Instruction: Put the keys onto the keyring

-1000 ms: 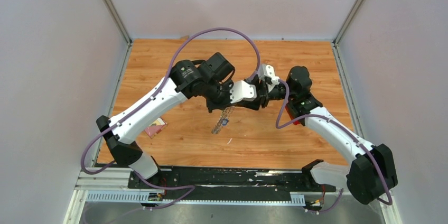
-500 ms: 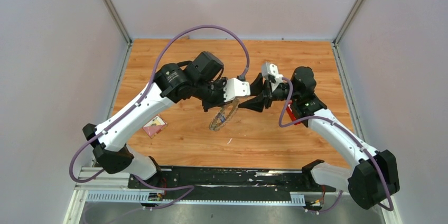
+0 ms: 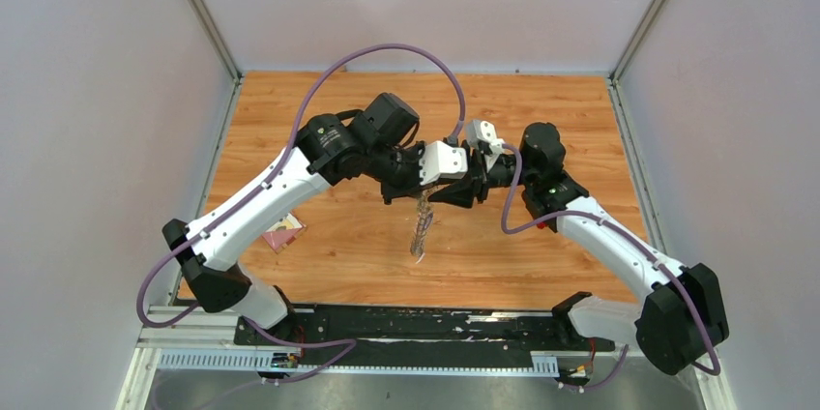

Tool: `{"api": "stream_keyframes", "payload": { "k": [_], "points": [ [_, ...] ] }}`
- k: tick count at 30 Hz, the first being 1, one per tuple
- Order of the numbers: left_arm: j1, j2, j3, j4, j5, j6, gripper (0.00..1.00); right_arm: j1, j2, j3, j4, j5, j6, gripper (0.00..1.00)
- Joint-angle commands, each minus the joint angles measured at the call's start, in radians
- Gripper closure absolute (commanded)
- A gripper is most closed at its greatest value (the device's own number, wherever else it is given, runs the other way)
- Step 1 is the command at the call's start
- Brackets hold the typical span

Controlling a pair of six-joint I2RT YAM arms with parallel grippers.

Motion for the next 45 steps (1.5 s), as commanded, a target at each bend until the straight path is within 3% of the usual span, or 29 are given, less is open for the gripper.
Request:
{"api": "stream_keyframes", "payload": {
  "k": [1, 9, 29, 35, 37, 45],
  "points": [
    [0.001, -0.001, 0.028, 0.059, 0.045, -0.022, 1.00, 0.007, 0.004, 0.028, 0.002, 0.008, -0.017, 0.65],
    [0.001, -0.001, 0.010, 0.082, 0.047, -0.036, 1.00, 0.010, 0.010, 0.025, 0.016, 0.007, -0.003, 0.76],
    [0.001, 0.010, -0.003, 0.107, 0.034, -0.053, 1.00, 0.013, 0.019, 0.018, 0.039, 0.017, 0.024, 0.82],
    [0.001, -0.005, -0.009, 0.107, 0.040, -0.049, 1.00, 0.013, 0.022, 0.022, 0.011, 0.030, -0.005, 0.92],
    [0.003, -0.014, -0.017, 0.111, 0.042, -0.045, 1.00, 0.013, 0.021, 0.023, 0.011, 0.030, -0.005, 1.00],
    [0.005, -0.047, -0.053, 0.115, 0.055, 0.001, 1.00, 0.008, -0.004, 0.024, 0.011, 0.021, -0.025, 1.00]
  ]
}}
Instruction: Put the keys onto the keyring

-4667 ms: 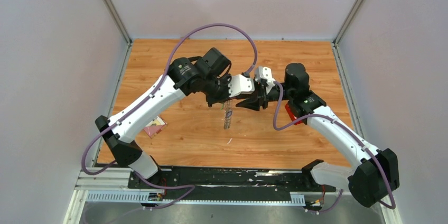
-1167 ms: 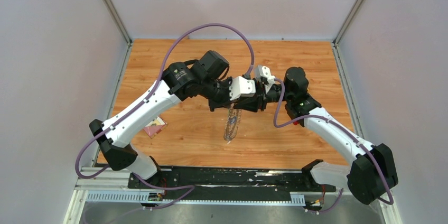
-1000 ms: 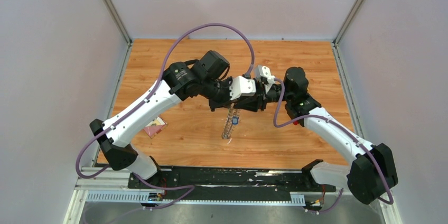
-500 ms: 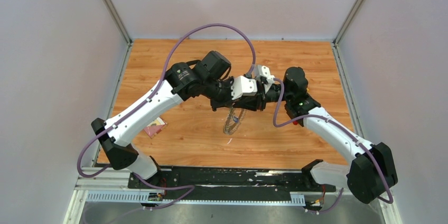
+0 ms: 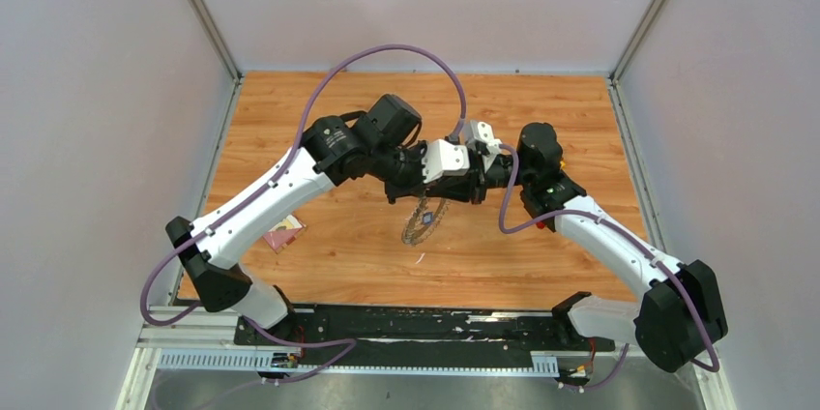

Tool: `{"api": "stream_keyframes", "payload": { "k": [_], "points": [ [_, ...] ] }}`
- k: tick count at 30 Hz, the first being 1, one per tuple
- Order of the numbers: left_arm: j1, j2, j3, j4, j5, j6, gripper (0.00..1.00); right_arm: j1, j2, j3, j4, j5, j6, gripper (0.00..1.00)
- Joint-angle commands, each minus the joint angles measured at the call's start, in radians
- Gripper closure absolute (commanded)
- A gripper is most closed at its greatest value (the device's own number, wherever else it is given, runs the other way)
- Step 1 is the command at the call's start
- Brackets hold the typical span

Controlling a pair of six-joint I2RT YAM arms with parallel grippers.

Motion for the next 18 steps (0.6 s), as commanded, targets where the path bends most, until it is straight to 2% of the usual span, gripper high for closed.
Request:
{"api": "stream_keyframes", "payload": {
  "k": [1, 18],
  "points": [
    [-0.003, -0.069, -0.026, 0.062, 0.049, 0.044, 1.00, -0.001, -0.023, 0.026, 0.008, 0.003, -0.027, 1.00],
    [-0.002, -0.152, -0.104, 0.077, 0.050, 0.175, 0.72, -0.004, -0.024, 0.043, -0.028, -0.056, -0.060, 1.00]
  ]
}}
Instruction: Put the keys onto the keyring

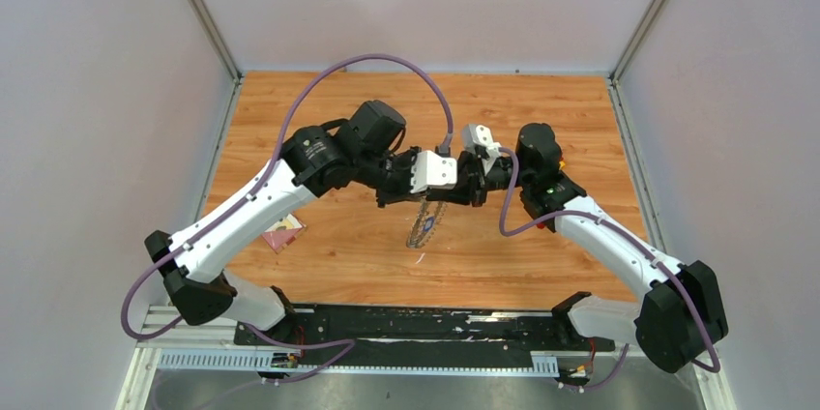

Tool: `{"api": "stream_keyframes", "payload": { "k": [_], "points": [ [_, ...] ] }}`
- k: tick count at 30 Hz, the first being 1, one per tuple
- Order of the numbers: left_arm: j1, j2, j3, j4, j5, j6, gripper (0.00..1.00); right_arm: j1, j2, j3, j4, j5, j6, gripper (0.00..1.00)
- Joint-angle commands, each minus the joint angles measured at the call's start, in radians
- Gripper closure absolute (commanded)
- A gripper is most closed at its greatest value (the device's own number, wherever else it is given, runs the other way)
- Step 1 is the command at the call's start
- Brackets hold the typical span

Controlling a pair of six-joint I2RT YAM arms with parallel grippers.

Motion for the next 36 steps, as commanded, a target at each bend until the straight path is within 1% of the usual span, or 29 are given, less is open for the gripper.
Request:
{"api": "stream_keyframes", "payload": {
  "k": [1, 4, 6, 7, 9, 12, 15, 18, 20, 22, 25, 28, 33, 36],
  "points": [
    [-0.001, -0.061, -0.023, 0.019, 0.006, 0.059, 0.71, -0.003, -0.021, 0.044, 0.006, -0.023, -0.023, 1.00],
    [-0.001, -0.077, -0.040, 0.023, -0.033, 0.067, 0.67, -0.005, -0.026, 0.046, 0.005, -0.024, -0.019, 1.00],
    [0.001, -0.102, -0.086, 0.056, -0.057, 0.073, 0.66, -0.008, -0.033, 0.049, 0.012, -0.031, -0.005, 1.00],
    [0.005, -0.121, -0.107, 0.082, -0.057, 0.079, 0.65, -0.010, -0.035, 0.049, 0.020, -0.037, 0.005, 1.00],
    [0.012, -0.175, -0.200, 0.159, -0.048, 0.088, 0.62, -0.013, -0.041, 0.053, 0.034, -0.063, 0.024, 1.00],
    [0.019, -0.239, -0.304, 0.282, -0.020, 0.100, 0.53, -0.016, -0.043, 0.064, 0.035, -0.109, 0.032, 1.00],
    [0.021, -0.252, -0.343, 0.332, 0.035, 0.102, 0.50, -0.015, -0.037, 0.080, 0.024, -0.169, 0.032, 1.00],
    [0.022, -0.235, -0.344, 0.327, 0.135, 0.097, 0.48, -0.015, -0.019, 0.100, -0.007, -0.220, 0.016, 1.00],
    [0.022, -0.223, -0.348, 0.341, 0.184, 0.076, 0.46, -0.016, -0.016, 0.112, -0.048, -0.221, -0.015, 1.00],
    [0.022, -0.213, -0.358, 0.360, 0.228, 0.054, 0.43, -0.015, -0.018, 0.110, -0.053, -0.216, -0.021, 1.00],
    [0.022, -0.203, -0.373, 0.391, 0.259, 0.021, 0.43, -0.015, -0.024, 0.108, -0.060, -0.191, -0.019, 1.00],
    [0.022, -0.192, -0.383, 0.396, 0.279, 0.010, 0.47, -0.016, -0.035, 0.101, -0.065, -0.153, -0.021, 1.00],
    [0.022, -0.181, -0.401, 0.399, 0.290, 0.006, 0.67, -0.018, -0.047, 0.096, -0.071, -0.123, -0.022, 1.00],
    [0.022, -0.183, -0.404, 0.401, 0.261, 0.009, 0.75, -0.017, -0.053, 0.092, -0.078, -0.118, -0.034, 1.00]
  ]
}}
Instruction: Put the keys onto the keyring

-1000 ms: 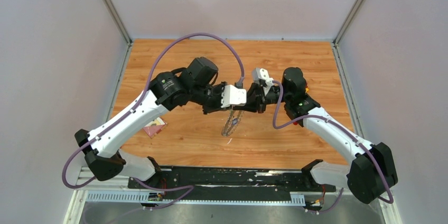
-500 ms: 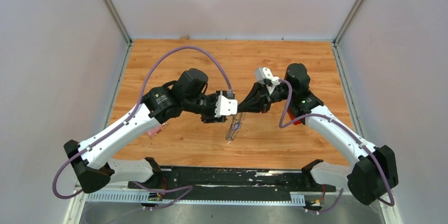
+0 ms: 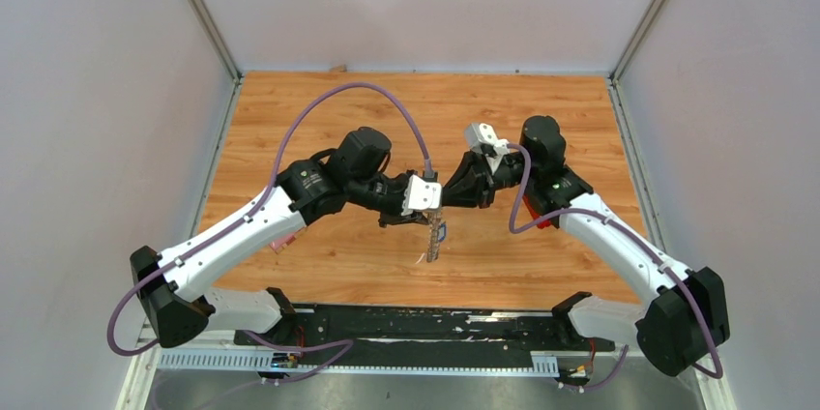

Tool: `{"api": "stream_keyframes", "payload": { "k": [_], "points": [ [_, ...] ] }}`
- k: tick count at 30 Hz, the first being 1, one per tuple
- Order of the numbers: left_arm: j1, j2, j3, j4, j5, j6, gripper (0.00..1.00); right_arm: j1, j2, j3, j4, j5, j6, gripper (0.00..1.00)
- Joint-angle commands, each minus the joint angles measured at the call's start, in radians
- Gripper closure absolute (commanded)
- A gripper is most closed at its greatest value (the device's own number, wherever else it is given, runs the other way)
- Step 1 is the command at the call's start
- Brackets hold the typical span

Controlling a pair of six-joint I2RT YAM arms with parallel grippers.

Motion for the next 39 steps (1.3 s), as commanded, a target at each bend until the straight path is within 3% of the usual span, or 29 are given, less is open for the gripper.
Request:
{"api": "stream_keyframes", "payload": {
  "k": [1, 6, 10, 23, 30, 34, 39],
  "points": [
    [0.001, -0.006, -0.005, 0.026, 0.008, -0.016, 0.78, -0.004, -0.041, 0.024, 0.026, 0.022, -0.030, 1.00],
    [0.000, -0.020, -0.027, 0.086, -0.052, -0.056, 0.91, -0.004, -0.067, 0.002, 0.035, 0.080, -0.038, 1.00],
    [0.000, -0.007, -0.041, 0.159, -0.127, -0.141, 0.96, -0.006, -0.082, -0.002, 0.013, 0.177, -0.054, 1.00],
    [0.000, 0.043, -0.037, 0.273, -0.278, -0.252, 1.00, -0.008, -0.056, -0.030, 0.024, 0.443, 0.017, 1.00],
    [0.000, 0.066, -0.035, 0.287, -0.234, -0.220, 1.00, -0.005, -0.034, -0.050, 0.078, 0.429, 0.055, 1.00],
    [0.001, 0.068, -0.032, 0.281, -0.206, -0.208, 0.85, -0.006, -0.036, -0.058, 0.092, 0.406, 0.052, 1.00],
    [0.012, -0.011, -0.080, 0.288, -0.305, -0.166, 0.62, -0.033, -0.059, -0.058, 0.093, 0.347, 0.032, 1.00]
  ]
}}
